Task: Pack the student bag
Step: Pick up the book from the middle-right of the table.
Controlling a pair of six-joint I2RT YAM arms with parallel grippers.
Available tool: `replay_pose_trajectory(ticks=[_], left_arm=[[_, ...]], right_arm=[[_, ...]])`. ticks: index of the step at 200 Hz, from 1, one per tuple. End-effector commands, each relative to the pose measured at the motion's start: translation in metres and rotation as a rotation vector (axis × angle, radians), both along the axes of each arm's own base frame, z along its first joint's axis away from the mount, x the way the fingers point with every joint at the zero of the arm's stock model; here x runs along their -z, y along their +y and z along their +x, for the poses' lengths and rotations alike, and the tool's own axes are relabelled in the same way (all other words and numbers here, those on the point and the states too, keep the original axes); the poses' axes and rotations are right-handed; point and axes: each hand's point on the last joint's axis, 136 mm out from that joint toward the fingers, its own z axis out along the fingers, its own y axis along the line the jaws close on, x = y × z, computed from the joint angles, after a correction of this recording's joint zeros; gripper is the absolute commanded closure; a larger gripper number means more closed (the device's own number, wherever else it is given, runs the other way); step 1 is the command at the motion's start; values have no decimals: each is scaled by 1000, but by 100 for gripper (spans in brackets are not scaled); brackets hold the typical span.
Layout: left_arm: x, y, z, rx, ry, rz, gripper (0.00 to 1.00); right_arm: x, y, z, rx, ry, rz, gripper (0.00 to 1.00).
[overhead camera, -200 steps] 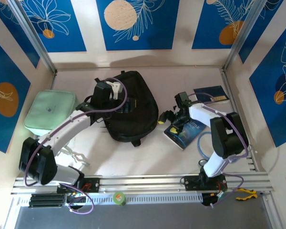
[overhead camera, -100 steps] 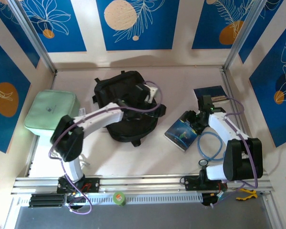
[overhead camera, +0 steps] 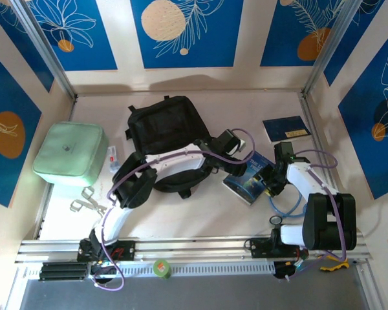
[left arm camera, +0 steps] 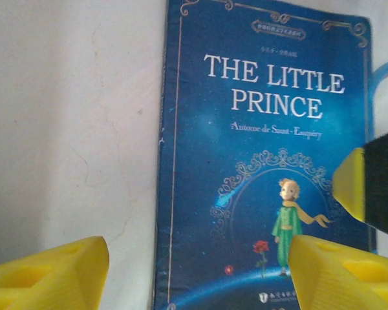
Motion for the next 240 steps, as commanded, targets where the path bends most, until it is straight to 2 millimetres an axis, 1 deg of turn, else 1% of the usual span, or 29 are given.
replay_pose_trajectory(ticks=[1,15,50,77,114,137,147,155,194,212,240], left_arm=[[11,-3,-7,47,15,58,27],[20,-5,-7,57,22,78,27],[37,-6,-10,74,30,119,34],[55,-1,-13,88,25,183,38],[72,5,-22,133,20,274,43],[85,11,-28,155,32,324,45],[90,13,-31,160,45,338,49],[95,15,-33,162,57,347,50],[104,17,-38,169,83,356,52],[105,18,-37,169,79,360,53],[108,18,-37,170,82,362,54]], right_arm=[[5,3,-4,7,21,25,42],[7,2,-2,6,24,21,41],[13,3,2,-6,32,25,43],[17,5,3,-9,34,39,46],[17,8,5,-22,18,46,50],[8,16,13,-60,-16,90,55],[1,22,18,-81,-43,114,57],[-5,24,20,-91,-61,123,58],[-35,31,27,-102,-159,156,61],[-40,36,25,-97,-172,182,62],[-39,37,23,-94,-163,184,67]])
